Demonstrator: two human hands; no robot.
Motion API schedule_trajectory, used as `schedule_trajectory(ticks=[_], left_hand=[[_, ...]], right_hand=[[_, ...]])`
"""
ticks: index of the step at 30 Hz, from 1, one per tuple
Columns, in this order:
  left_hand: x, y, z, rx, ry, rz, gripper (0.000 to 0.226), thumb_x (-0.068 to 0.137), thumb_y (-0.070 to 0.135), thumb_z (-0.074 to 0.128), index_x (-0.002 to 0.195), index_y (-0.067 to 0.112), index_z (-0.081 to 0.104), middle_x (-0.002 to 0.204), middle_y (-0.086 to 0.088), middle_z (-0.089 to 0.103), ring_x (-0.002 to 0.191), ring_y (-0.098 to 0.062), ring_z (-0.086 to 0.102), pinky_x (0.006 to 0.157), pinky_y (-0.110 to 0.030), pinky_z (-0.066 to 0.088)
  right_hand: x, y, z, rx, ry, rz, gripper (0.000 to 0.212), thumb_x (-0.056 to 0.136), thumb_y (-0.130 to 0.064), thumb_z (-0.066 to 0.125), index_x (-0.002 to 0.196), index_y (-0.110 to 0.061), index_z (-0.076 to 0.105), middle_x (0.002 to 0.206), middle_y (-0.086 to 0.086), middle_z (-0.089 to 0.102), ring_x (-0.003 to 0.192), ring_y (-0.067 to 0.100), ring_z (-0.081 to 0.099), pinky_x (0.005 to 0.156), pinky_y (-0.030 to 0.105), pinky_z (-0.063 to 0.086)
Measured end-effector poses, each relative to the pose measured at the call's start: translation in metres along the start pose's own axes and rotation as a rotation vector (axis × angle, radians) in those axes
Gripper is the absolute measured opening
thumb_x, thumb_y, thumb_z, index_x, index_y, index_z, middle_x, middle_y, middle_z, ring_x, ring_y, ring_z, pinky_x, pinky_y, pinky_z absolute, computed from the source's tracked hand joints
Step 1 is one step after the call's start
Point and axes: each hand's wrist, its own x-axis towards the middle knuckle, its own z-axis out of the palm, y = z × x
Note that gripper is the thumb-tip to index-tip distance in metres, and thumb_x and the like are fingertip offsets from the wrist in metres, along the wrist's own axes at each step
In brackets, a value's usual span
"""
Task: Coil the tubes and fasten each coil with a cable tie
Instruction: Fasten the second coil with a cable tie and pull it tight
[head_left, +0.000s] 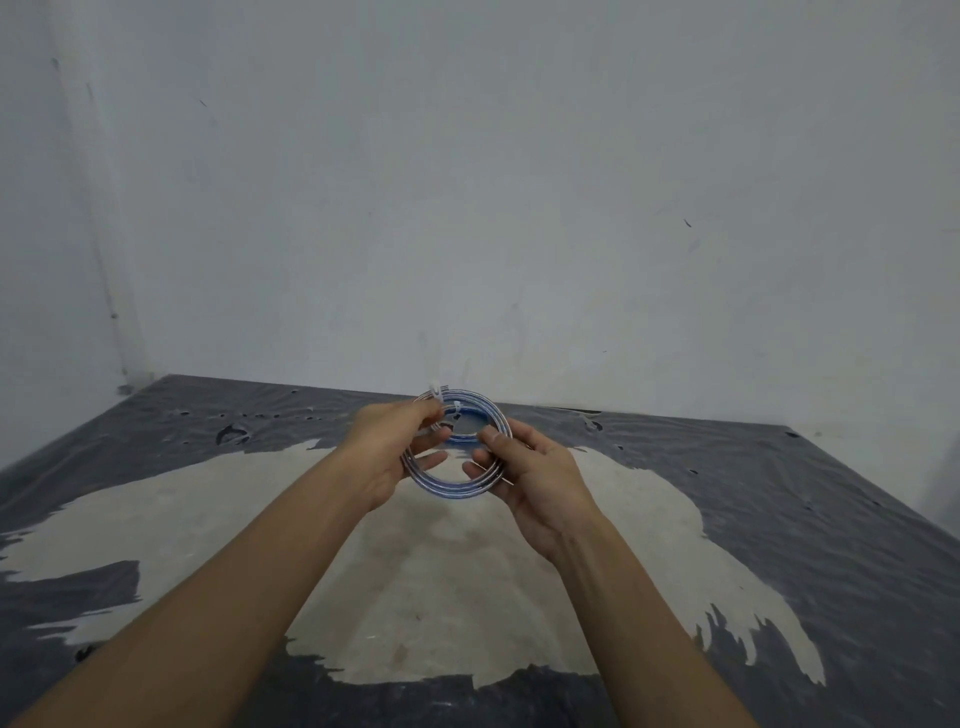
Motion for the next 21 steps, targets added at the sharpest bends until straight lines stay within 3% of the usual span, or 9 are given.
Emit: schedule_trajectory(ticks=[4, 8, 12, 14, 17, 19, 21], left_hand=[[0.006, 0.001, -0.007, 0.053, -0.004, 0.060, 0.016, 0.090, 0.019, 0.068, 0.092, 0.004, 0.071, 0.081, -0.006, 0.069, 0.068, -0.015, 0.066, 0.071, -0.033, 0.060], [0.006, -0.004, -0.012, 0.045, 0.017, 0.129, 0.013, 0.091, 0.013, 0.066, 0.089, 0.002, 0.071, 0.080, -0.008, 0.073, 0.067, -0.013, 0.070, 0.063, -0.025, 0.061], [0.002, -0.011, -0.014, 0.234, 0.024, 0.268, 0.014, 0.093, 0.013, 0.064, 0.096, 0.002, 0.073, 0.081, -0.009, 0.074, 0.071, -0.015, 0.071, 0.067, -0.025, 0.060], [0.002, -0.013, -0.014, 0.412, 0.028, 0.408, 0.015, 0.093, 0.016, 0.063, 0.099, 0.008, 0.075, 0.080, -0.005, 0.075, 0.073, -0.012, 0.072, 0.072, -0.026, 0.060], [0.001, -0.014, -0.010, 0.662, 0.025, 0.642, 0.012, 0.091, 0.022, 0.066, 0.096, 0.021, 0.077, 0.078, 0.009, 0.075, 0.069, 0.001, 0.069, 0.070, -0.020, 0.057], [0.001, -0.014, -0.007, 0.769, 0.028, 0.753, 0.013, 0.090, 0.025, 0.066, 0.097, 0.024, 0.077, 0.082, 0.012, 0.075, 0.075, 0.003, 0.067, 0.071, -0.017, 0.054], [-0.001, -0.014, -0.005, 0.821, 0.022, 0.820, 0.013, 0.091, 0.024, 0.066, 0.097, 0.025, 0.077, 0.084, 0.012, 0.075, 0.078, 0.003, 0.066, 0.069, -0.011, 0.049]], right_hand=[[-0.001, 0.001, -0.001, -0.052, -0.009, 0.012, 0.020, 0.090, -0.001, 0.068, 0.110, 0.002, 0.067, 0.063, 0.007, 0.061, 0.054, 0.014, 0.062, 0.067, 0.034, 0.062], [-0.002, 0.002, -0.005, -0.116, 0.010, 0.017, 0.027, 0.089, 0.002, 0.068, 0.115, 0.004, 0.064, 0.071, 0.011, 0.066, 0.064, 0.019, 0.065, 0.070, 0.035, 0.063], [0.006, 0.005, -0.009, -0.510, 0.216, -0.095, 0.021, 0.090, -0.012, 0.070, 0.111, -0.013, 0.066, 0.106, 0.005, 0.071, 0.097, 0.018, 0.067, 0.090, 0.038, 0.056], [0.005, -0.003, -0.002, -0.541, 0.302, -0.172, 0.012, 0.097, -0.025, 0.061, 0.098, -0.015, 0.068, 0.102, 0.005, 0.071, 0.091, 0.016, 0.065, 0.088, 0.038, 0.055], [0.003, -0.029, 0.010, -0.344, 0.175, 0.056, 0.043, 0.103, -0.042, 0.047, 0.097, -0.004, 0.068, 0.084, 0.012, 0.074, 0.069, 0.024, 0.069, 0.072, 0.039, 0.059], [0.000, -0.040, 0.017, -0.346, 0.032, 0.233, 0.043, 0.102, -0.040, 0.051, 0.105, 0.000, 0.067, 0.078, 0.011, 0.073, 0.058, 0.020, 0.068, 0.064, 0.034, 0.059], [0.002, -0.042, 0.020, -0.279, -0.056, 0.321, 0.028, 0.103, -0.026, 0.053, 0.103, -0.001, 0.067, 0.075, 0.010, 0.072, 0.054, 0.014, 0.063, 0.055, 0.028, 0.056]])
